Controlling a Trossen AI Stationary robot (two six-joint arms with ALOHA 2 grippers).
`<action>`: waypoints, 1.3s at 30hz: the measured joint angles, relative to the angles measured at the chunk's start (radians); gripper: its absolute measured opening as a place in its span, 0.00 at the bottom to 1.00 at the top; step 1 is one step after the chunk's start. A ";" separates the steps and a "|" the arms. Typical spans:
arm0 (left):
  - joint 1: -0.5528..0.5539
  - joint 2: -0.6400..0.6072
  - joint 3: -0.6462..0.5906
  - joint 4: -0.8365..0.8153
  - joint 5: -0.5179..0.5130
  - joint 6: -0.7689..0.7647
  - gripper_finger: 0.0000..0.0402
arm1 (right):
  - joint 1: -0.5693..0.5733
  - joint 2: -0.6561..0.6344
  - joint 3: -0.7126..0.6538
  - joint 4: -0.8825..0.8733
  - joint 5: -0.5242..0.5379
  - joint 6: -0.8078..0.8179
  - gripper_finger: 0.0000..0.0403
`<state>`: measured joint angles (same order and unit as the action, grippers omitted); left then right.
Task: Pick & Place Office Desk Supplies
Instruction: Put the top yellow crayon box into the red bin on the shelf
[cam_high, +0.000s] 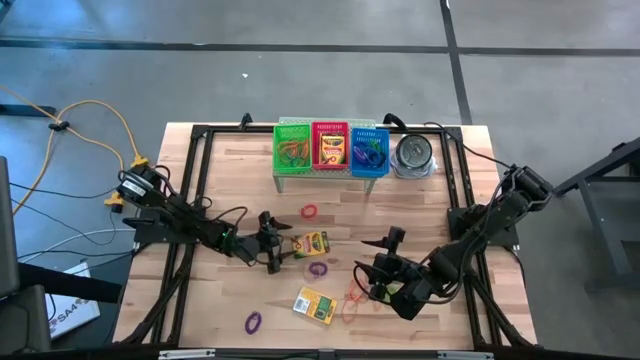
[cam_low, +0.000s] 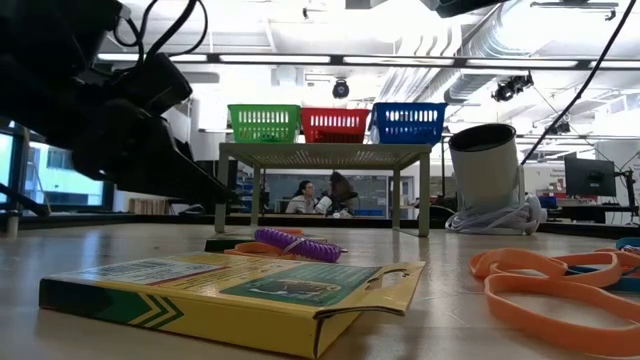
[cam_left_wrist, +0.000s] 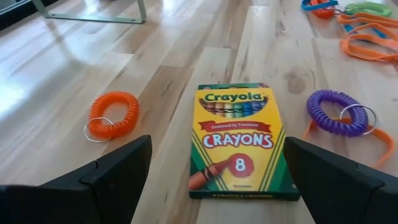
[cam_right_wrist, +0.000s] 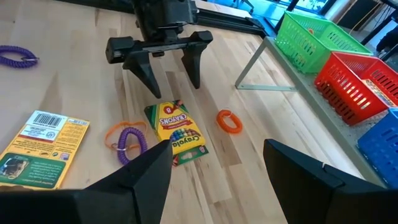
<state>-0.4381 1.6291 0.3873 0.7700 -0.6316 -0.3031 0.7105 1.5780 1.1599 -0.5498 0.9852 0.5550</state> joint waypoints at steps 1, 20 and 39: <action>0.000 0.000 0.000 0.000 -0.004 0.003 0.89 | 0.000 0.000 0.000 0.000 0.000 0.000 0.60; -0.025 0.000 0.000 0.034 -0.090 0.052 0.89 | 0.000 0.000 0.000 0.000 0.000 -0.001 0.60; -0.026 0.000 0.000 0.032 -0.063 -0.109 0.89 | 0.000 0.000 0.000 0.000 -0.001 -0.001 0.60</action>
<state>-0.4639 1.6291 0.3878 0.8020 -0.6946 -0.4123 0.7105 1.5784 1.1599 -0.5499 0.9844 0.5537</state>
